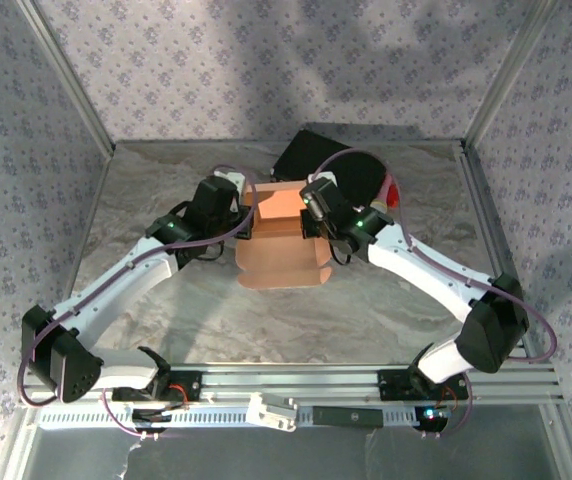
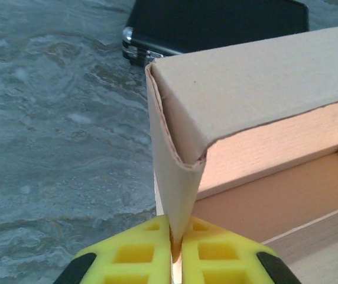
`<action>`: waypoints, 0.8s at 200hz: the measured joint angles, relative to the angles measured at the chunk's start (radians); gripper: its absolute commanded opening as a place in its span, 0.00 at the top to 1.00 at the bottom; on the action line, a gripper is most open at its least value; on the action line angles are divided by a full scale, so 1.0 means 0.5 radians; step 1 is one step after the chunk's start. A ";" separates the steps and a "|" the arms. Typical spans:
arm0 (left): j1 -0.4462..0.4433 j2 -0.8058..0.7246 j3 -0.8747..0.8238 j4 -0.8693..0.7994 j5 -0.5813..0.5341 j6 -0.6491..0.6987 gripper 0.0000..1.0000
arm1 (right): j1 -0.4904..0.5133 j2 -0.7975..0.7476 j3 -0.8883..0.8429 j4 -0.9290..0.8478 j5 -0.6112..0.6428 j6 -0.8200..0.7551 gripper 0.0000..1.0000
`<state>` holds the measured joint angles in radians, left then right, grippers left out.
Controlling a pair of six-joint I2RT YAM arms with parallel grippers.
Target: Fold the paper box
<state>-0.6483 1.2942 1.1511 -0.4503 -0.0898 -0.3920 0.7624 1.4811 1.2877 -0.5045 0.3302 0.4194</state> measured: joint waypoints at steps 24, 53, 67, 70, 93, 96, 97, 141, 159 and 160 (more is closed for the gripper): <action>0.048 -0.021 -0.054 0.098 0.137 0.019 0.85 | -0.036 0.000 0.000 -0.033 -0.085 0.008 1.00; 0.077 -0.037 -0.072 0.137 0.220 0.042 0.78 | -0.049 0.000 0.014 -0.064 -0.141 0.015 1.00; 0.080 -0.037 -0.078 0.161 0.241 0.052 0.78 | -0.049 0.000 0.031 -0.082 -0.154 0.016 1.00; 0.080 -0.038 -0.080 0.169 0.240 0.055 0.78 | -0.050 0.000 0.034 -0.086 -0.155 0.017 1.00; 0.080 -0.038 -0.091 0.178 0.240 0.064 0.74 | -0.050 0.000 0.049 -0.107 -0.162 0.021 1.00; 0.080 -0.038 -0.091 0.179 0.240 0.071 0.73 | -0.050 0.000 0.051 -0.108 -0.165 0.021 1.00; 0.080 -0.038 -0.092 0.179 0.240 0.069 0.73 | -0.050 0.000 0.051 -0.108 -0.166 0.021 1.00; 0.082 -0.038 -0.095 0.193 0.230 0.109 0.74 | -0.048 0.000 0.056 -0.111 -0.185 0.021 1.00; 0.081 -0.038 -0.095 0.197 0.230 0.124 0.73 | -0.048 0.000 0.056 -0.114 -0.189 0.021 1.00; 0.081 -0.038 -0.095 0.197 0.230 0.124 0.73 | -0.048 0.000 0.056 -0.114 -0.190 0.020 1.00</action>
<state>-0.6079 1.2751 1.1038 -0.3519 0.0250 -0.3298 0.7383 1.4811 1.3155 -0.5617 0.2352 0.4294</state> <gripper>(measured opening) 0.264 0.079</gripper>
